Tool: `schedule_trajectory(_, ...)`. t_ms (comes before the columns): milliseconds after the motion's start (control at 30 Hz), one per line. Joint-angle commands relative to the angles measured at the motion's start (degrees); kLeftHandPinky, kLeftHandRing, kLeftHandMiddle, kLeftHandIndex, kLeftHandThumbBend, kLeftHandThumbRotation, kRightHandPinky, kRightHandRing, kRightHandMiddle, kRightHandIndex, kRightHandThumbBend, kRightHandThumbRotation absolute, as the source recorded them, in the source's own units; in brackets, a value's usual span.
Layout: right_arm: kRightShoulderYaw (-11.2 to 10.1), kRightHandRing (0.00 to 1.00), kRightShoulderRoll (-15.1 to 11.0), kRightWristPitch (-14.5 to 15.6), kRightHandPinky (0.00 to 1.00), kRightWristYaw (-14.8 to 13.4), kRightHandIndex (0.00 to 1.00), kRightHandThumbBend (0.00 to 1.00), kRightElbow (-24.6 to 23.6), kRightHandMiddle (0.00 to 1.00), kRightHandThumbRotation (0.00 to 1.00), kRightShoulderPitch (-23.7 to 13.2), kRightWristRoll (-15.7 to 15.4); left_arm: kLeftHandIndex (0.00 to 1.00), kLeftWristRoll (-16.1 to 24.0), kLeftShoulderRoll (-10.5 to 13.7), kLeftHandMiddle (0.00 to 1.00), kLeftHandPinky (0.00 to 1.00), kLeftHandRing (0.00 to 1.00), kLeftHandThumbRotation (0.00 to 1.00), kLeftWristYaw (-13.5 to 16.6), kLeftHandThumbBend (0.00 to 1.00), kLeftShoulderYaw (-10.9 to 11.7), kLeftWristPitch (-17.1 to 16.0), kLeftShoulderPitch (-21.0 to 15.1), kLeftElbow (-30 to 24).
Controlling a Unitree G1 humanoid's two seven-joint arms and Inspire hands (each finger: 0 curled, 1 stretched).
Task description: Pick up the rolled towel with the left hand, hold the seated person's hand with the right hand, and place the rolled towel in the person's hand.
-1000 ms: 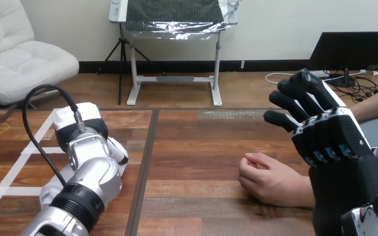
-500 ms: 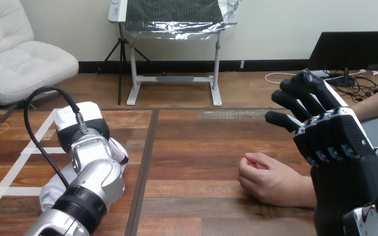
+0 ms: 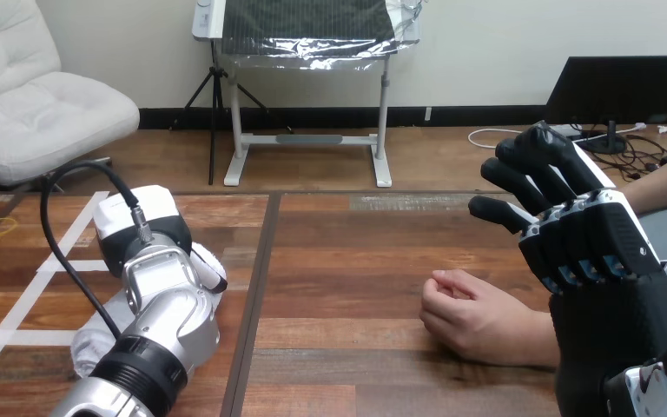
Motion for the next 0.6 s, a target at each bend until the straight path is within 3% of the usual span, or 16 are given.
schedule_trajectory(0, -0.42, 0.86, 0.0, -0.8, 0.77, 0.36, 0.86, 0.89, -2.17, 0.86, 1.0, -2.75, 0.81, 0.93, -0.26, 0.43, 0.95, 0.97, 0.93, 0.32, 2.23, 0.88, 0.77, 0.29, -0.85, -2.07)
schedule_trajectory(367, -0.51, 0.85, -0.11, -0.65, 0.77, 0.98, 0.85, 0.9, -2.15, 0.86, 1.0, -3.0, 1.51, 0.9, -1.18, 0.55, 0.92, 0.92, 0.9, 0.26, 4.31, 0.89, 0.72, 0.12, -0.57, -2.23)
schedule_trajectory(433, -0.51, 0.85, -0.19, -0.7, 0.77, 1.12, 0.85, 0.9, -2.18, 0.86, 1.0, -3.04, 1.7, 0.86, -1.49, 0.42, 0.89, 0.81, 0.85, 0.25, 4.96, 0.9, 1.06, 0.09, -0.43, -2.43)
schedule_trajectory(567, -0.63, 0.85, -0.05, -0.91, 0.76, 1.17, 0.85, 0.9, -2.06, 0.86, 1.0, -3.12, 1.66, 0.76, -3.21, -0.08, 0.75, 0.54, 0.66, 0.16, 6.66, 0.88, 2.84, -0.31, -0.03, -3.07)
